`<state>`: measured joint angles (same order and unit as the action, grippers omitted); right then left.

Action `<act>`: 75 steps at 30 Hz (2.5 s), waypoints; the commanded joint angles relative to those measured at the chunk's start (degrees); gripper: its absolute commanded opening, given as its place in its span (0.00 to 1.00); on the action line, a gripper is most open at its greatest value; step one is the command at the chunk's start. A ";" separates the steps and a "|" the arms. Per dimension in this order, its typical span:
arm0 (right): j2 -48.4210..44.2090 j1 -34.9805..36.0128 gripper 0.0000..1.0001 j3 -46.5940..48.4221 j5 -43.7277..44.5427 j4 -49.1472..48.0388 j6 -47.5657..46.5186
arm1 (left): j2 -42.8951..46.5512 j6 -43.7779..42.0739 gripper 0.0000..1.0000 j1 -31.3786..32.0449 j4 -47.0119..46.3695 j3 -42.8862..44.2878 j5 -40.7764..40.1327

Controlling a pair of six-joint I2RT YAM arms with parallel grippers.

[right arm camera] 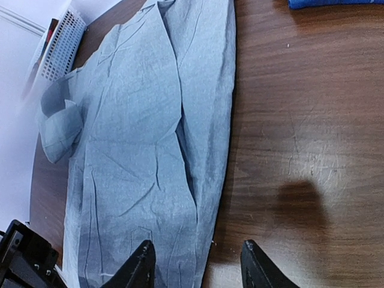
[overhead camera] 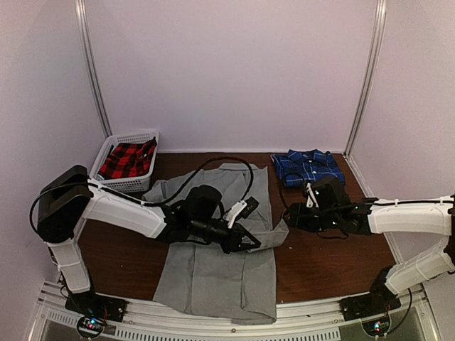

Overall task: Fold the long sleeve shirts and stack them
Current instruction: Place the sleeve of the 1/3-folded shirt, then adjust the sleeve of the 1/3-folded shirt.

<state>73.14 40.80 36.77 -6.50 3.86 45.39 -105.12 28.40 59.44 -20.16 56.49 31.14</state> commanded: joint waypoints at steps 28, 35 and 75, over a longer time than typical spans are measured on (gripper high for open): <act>-3.21 20.29 0.45 -8.24 2.35 6.67 10.05 | 8.97 0.95 0.44 -0.19 3.37 -5.00 -5.39; -3.78 22.95 0.33 -9.87 2.16 5.90 12.40 | 11.16 2.72 0.43 -1.81 5.84 -4.21 -10.81; -3.68 33.41 0.00 -2.36 -2.49 7.87 17.78 | 11.27 4.28 0.41 -4.82 8.95 -4.88 -13.64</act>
<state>71.07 73.71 32.60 -7.81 11.42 62.83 -94.28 32.47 55.24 -11.81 51.20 17.12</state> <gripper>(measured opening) 0.006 0.414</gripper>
